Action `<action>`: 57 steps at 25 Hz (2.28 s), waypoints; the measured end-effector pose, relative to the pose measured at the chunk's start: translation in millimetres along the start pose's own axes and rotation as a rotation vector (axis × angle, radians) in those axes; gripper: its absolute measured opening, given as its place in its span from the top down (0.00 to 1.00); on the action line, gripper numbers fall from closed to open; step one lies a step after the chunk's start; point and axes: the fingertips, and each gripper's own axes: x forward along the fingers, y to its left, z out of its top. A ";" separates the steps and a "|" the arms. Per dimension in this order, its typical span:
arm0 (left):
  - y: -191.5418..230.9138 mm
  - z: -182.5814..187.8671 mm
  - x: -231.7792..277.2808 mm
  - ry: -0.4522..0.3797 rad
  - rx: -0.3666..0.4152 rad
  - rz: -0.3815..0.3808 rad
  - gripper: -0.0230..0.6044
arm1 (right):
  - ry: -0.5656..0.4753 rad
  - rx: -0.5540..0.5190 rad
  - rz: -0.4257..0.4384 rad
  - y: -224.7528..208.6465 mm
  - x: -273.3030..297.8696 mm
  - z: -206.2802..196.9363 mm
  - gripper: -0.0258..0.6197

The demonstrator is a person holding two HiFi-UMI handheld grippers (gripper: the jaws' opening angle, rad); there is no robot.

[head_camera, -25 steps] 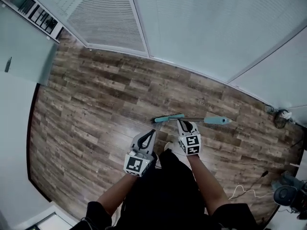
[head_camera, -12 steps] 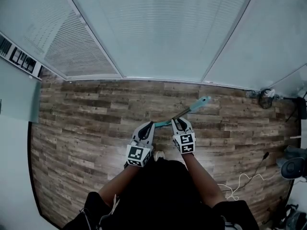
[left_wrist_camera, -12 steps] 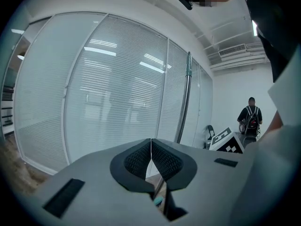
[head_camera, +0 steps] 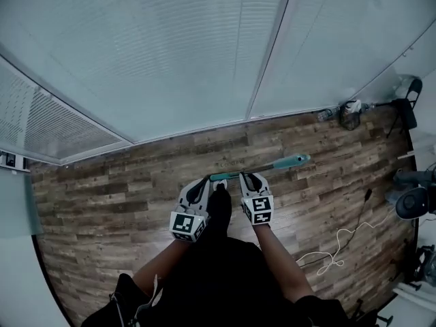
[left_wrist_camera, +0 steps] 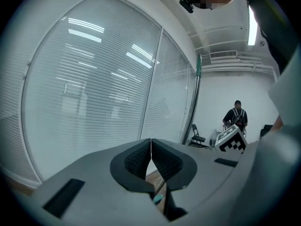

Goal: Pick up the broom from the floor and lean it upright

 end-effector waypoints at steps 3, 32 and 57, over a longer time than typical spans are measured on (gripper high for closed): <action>5.2 6.3 59.4 0.003 -0.056 -0.038 0.93 | 0.049 -0.018 -0.016 -42.5 22.5 6.0 0.83; 117.9 -123.7 317.0 0.071 -0.047 0.150 0.93 | 0.374 0.077 0.164 -208.7 318.0 -219.0 0.83; 165.4 -231.6 350.5 0.140 -0.018 0.220 0.93 | 0.294 0.123 0.111 -323.9 451.7 -301.7 0.82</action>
